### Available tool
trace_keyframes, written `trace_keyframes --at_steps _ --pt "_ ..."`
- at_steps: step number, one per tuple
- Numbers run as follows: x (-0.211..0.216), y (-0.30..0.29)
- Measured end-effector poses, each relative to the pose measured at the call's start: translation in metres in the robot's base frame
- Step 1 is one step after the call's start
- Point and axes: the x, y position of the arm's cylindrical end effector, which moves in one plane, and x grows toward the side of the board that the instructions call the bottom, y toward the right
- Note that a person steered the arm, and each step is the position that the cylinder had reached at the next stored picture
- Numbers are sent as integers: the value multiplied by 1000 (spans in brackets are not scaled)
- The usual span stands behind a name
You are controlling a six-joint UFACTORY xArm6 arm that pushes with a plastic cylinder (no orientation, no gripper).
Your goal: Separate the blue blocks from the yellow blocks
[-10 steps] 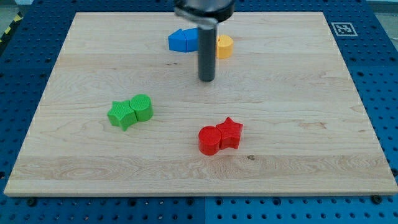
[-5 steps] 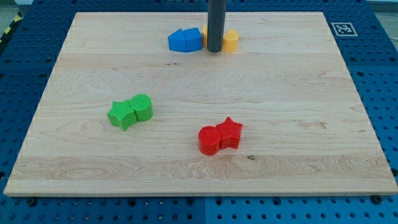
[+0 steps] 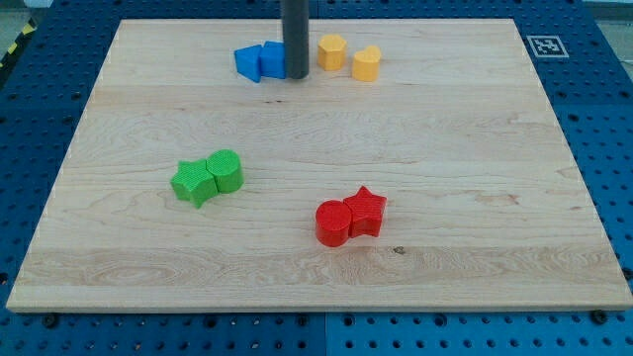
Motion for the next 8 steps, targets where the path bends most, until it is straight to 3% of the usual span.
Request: trace_keyframes --at_steps 2,4,8 --pt "-2 -26" --pt "-38 1" --pt "-50 42"
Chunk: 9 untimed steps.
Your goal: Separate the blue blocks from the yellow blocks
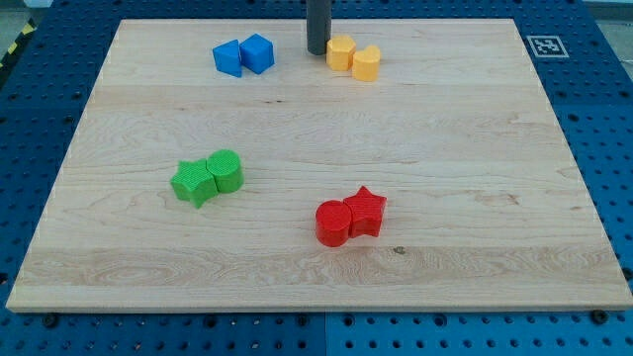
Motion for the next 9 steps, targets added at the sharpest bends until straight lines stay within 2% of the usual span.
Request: trace_keyframes --at_steps 1,3,5,6,8,9 --pt "4 14" --pt "39 23" --pt "74 62" --pt "78 77" --pt "144 69" --pt "156 69"
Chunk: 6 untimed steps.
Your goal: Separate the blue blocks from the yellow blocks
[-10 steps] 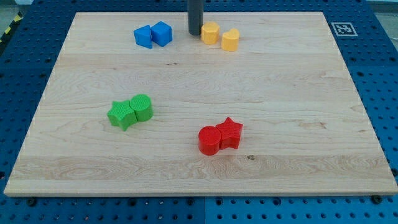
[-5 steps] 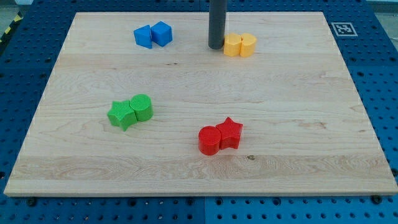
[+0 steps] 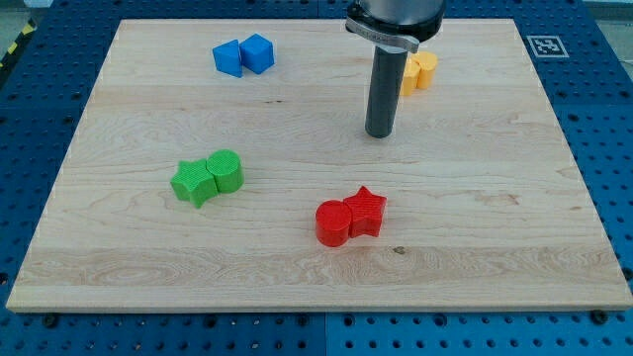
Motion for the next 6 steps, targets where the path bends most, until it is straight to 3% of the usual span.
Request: trace_keyframes --at_steps 3,6 --pt "43 -2" --pt "14 -43"
